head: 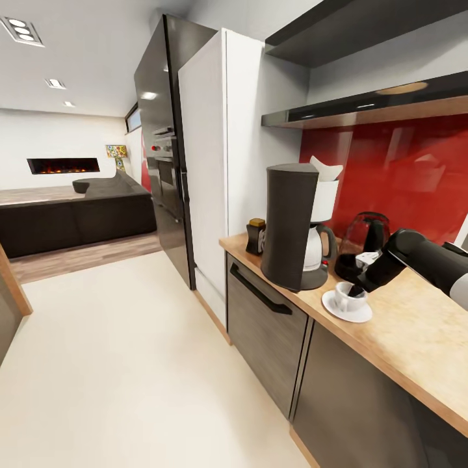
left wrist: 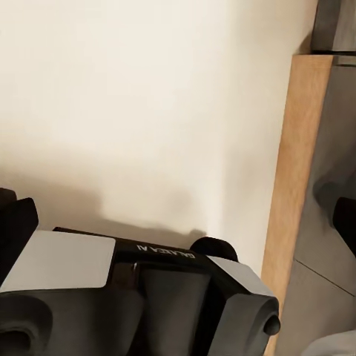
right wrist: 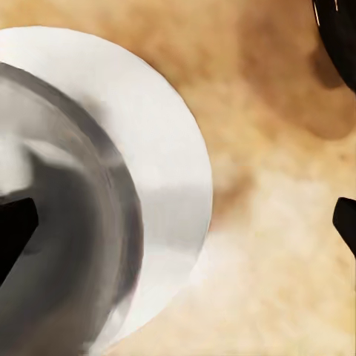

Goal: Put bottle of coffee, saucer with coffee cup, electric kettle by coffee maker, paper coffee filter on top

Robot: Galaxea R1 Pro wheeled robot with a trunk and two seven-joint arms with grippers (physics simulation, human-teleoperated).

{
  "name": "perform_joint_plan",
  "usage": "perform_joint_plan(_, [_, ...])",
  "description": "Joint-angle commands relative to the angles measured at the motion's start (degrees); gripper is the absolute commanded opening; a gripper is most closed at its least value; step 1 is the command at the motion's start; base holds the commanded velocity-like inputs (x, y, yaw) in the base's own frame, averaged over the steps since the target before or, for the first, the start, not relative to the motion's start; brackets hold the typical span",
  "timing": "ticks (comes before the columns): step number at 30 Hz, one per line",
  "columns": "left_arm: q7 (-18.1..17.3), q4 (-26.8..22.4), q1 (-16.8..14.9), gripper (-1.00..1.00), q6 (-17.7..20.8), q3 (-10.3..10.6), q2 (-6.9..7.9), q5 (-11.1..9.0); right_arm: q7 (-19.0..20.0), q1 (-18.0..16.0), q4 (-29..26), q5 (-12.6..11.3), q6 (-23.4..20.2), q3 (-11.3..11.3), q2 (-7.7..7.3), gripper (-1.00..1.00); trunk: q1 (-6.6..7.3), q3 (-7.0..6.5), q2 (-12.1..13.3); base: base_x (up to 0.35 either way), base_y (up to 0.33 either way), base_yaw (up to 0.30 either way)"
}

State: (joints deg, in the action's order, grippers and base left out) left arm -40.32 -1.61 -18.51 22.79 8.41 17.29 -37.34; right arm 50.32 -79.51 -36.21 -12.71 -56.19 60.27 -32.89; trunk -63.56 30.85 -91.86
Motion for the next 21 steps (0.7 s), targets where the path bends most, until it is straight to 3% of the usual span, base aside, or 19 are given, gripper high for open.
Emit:
perform_joint_plan(1, [-0.11,-0.04,-0.03,1.0,0.41,0.46,0.02,-0.6,-0.23,-0.12,-0.09,-0.57,-0.33,0.38,-0.07,1.0,0.0,0.07,-0.04,0.0,0.0,0.0])
perform_joint_plan(5, [-0.11,-0.05,-0.03,1.0,0.41,0.46,0.02,-0.6,-0.22,-0.12,-0.16,-0.57,-0.33,0.38,-0.07,1.0,0.0,0.07,-0.04,0.0,0.0,0.0])
perform_joint_plan(21, [-0.11,-0.05,-0.03,1.0,0.41,0.47,0.02,-0.62,-0.18,-0.12,-0.38,-0.58,-0.34,0.33,-0.07,1.0,3.52,-2.8,6.38,0.0,0.0,0.0])
